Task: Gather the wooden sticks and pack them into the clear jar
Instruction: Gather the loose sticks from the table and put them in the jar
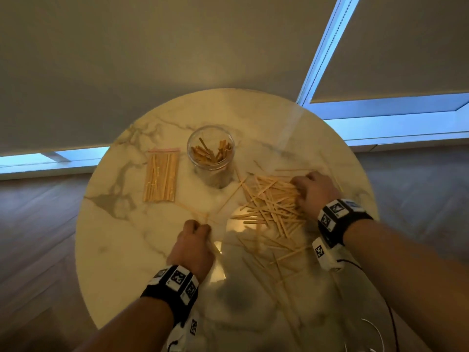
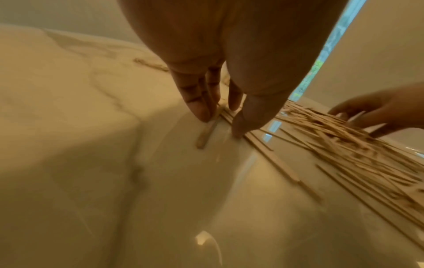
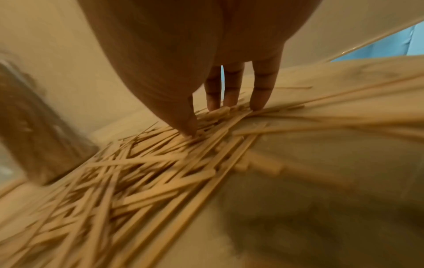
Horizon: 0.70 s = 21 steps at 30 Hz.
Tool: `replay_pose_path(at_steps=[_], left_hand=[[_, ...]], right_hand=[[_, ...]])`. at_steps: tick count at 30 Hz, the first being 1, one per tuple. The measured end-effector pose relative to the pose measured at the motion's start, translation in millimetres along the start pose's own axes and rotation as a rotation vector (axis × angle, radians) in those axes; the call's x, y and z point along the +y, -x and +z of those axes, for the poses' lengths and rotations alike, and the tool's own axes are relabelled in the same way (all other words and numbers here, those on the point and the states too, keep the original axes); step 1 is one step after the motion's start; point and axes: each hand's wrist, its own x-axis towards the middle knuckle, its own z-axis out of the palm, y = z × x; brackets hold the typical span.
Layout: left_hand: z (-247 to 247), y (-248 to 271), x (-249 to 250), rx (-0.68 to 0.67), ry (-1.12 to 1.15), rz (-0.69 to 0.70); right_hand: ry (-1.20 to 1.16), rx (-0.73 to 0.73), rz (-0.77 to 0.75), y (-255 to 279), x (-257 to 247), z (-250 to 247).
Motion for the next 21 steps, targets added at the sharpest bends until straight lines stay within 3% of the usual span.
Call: replay_pose_path(at_steps=[8, 11, 16, 21], left_hand=[[25, 9, 40, -0.027, 0.062, 0.032], [26, 11, 40, -0.001, 0.085, 0.039], [23, 24, 36, 0.066, 0.186, 0.064], [21, 36, 25, 0.165, 0.319, -0.015]], right_hand=[[-0.033, -0.033, -0.169, 48, -30, 37], [0.078, -0.025, -0.201, 56, -44, 35], [0.190, -0.137, -0.330, 53, -76, 46], [0.165, -0.196, -0.302, 51, -88, 57]])
